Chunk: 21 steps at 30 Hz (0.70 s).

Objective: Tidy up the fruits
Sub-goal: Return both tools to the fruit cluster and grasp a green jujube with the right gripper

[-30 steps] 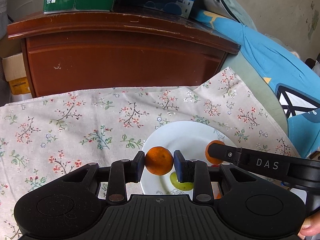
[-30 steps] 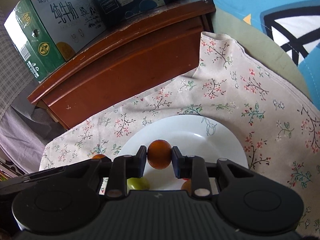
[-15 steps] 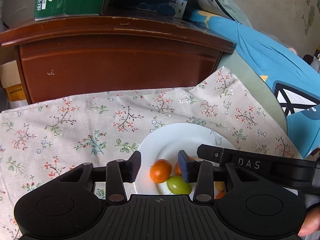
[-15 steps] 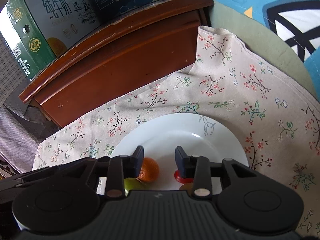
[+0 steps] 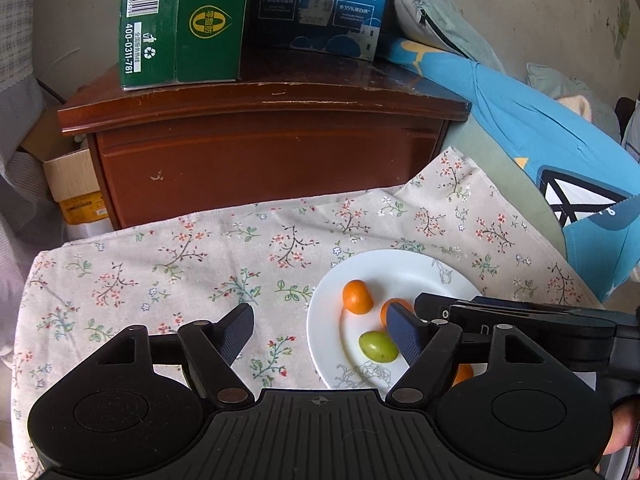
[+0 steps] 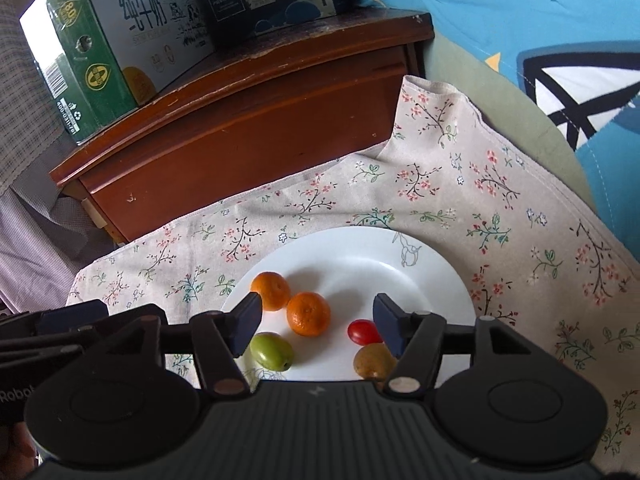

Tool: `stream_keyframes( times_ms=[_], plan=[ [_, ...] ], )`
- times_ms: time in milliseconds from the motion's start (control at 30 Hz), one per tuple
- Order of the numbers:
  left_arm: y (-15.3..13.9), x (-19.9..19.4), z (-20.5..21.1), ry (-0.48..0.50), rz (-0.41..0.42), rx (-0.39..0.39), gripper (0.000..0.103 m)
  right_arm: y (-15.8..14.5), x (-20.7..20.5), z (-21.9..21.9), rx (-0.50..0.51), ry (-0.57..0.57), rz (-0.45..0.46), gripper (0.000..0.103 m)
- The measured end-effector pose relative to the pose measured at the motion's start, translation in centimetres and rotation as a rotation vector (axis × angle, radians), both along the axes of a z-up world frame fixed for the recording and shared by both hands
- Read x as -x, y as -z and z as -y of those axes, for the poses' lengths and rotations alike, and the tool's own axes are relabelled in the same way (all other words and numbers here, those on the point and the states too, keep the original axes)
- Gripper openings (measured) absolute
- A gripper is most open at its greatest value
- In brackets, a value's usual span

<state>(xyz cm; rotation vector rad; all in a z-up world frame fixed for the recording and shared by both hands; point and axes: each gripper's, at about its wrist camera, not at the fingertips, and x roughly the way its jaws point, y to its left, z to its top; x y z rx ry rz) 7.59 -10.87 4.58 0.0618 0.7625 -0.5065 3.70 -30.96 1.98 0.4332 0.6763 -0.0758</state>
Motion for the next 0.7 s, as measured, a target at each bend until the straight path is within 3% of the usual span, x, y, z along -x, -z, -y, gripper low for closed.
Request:
stream_keyframes(
  times_ms=[700],
  plan=[
    [0.5,5.1,-6.2,-0.055,-0.046,-0.029,0.083,-0.1,6.5,-3.7,0.003,-0.039,-0.014,0.066]
  ],
)
